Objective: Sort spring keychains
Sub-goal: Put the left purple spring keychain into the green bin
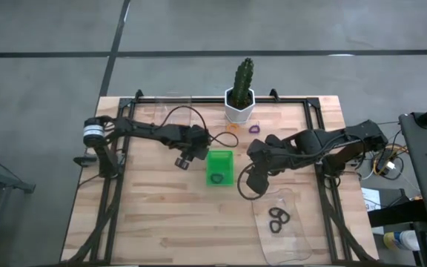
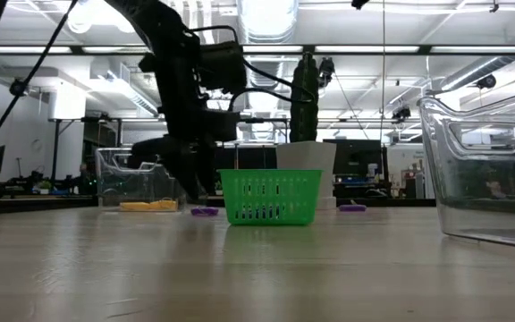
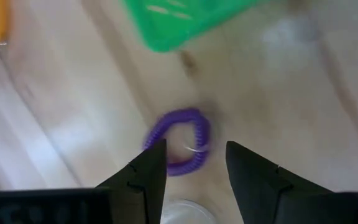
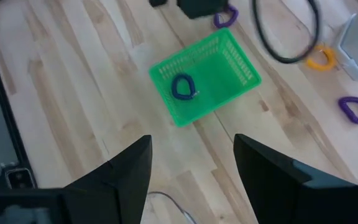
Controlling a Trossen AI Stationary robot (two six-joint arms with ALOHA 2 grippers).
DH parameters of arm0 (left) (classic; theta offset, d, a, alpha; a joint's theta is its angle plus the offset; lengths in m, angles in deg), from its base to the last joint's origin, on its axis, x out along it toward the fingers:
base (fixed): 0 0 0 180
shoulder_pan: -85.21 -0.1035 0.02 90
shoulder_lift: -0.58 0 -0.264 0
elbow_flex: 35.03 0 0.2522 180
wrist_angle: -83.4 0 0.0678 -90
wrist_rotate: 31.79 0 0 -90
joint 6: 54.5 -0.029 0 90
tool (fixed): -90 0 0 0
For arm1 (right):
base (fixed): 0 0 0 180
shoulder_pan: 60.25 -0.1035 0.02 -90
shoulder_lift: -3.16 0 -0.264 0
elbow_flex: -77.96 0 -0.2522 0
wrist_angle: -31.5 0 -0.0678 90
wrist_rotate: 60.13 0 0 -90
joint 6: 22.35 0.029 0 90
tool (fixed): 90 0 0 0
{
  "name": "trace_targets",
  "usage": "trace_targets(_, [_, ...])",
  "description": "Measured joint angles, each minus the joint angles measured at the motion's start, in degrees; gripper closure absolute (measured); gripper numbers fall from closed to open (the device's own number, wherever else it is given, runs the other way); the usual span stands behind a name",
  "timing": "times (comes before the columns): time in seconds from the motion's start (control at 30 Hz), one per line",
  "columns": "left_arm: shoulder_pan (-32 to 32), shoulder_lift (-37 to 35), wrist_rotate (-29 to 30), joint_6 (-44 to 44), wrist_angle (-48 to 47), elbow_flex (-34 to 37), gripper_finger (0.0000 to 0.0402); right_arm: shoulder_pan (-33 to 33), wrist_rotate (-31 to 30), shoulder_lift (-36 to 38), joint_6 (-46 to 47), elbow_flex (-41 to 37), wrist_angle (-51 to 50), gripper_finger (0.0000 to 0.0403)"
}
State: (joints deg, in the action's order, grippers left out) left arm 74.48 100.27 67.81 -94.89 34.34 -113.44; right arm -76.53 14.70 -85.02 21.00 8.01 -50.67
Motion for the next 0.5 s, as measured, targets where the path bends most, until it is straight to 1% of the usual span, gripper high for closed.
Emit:
trace_targets(0.23, [-1.2, 3.8, -1.6, 3.0, -1.6, -1.5, 0.0244, 0.0, 0.0, 0.0, -0.1, 0.0, 1.6, 0.0184])
trace_targets(0.43, [-1.2, 5.4, -2.5, 2.7, -1.4, -1.6, 0.0245, 0.0, 0.0, 0.0, -1.0, 0.0, 1.5, 0.0184])
trace_targets(0.5, [-1.2, 5.6, -2.8, 2.8, -1.4, -1.6, 0.0251, 0.0, 0.0, 0.0, -1.3, 0.0, 1.5, 0.0184])
